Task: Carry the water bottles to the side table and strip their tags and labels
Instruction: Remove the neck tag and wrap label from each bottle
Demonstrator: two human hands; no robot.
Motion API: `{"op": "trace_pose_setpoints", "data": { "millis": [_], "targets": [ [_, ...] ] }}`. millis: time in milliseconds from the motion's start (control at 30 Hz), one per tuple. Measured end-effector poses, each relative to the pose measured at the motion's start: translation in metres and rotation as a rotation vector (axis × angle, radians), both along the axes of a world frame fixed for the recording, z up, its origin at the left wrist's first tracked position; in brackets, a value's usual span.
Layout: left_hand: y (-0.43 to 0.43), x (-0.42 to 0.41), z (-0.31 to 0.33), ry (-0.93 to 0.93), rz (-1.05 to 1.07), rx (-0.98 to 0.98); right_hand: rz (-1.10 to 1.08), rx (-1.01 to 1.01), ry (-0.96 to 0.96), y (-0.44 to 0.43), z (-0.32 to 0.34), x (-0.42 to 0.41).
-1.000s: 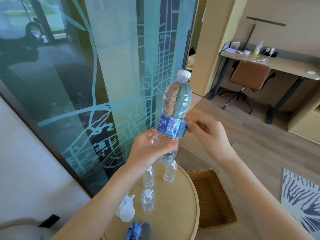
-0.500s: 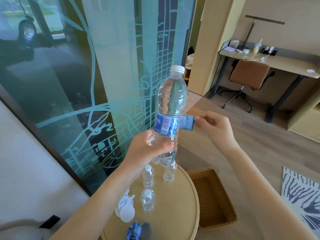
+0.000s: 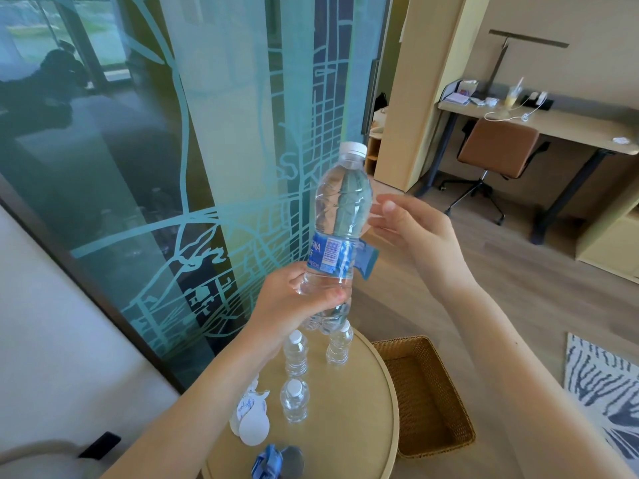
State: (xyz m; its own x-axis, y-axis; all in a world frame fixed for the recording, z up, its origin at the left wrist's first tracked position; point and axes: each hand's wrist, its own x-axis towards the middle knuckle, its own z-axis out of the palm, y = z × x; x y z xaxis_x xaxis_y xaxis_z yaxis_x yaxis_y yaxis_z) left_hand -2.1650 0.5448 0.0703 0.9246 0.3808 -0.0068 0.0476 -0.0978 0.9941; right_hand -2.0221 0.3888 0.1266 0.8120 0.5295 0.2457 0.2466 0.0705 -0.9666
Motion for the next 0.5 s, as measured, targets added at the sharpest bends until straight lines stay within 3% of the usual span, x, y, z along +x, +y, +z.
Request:
{"op": "trace_pose_setpoints", "data": {
  "millis": [167,500],
  "targets": [
    [-0.008,0.003,-0.003,0.003,-0.005,0.004,0.148,-0.015,0.051,0.017,0.014,-0.014],
    [-0.013,0.008,-0.001,-0.019,-0.071,0.017,-0.008,0.1,0.113,0.022,0.018,-0.014]
  ]
}}
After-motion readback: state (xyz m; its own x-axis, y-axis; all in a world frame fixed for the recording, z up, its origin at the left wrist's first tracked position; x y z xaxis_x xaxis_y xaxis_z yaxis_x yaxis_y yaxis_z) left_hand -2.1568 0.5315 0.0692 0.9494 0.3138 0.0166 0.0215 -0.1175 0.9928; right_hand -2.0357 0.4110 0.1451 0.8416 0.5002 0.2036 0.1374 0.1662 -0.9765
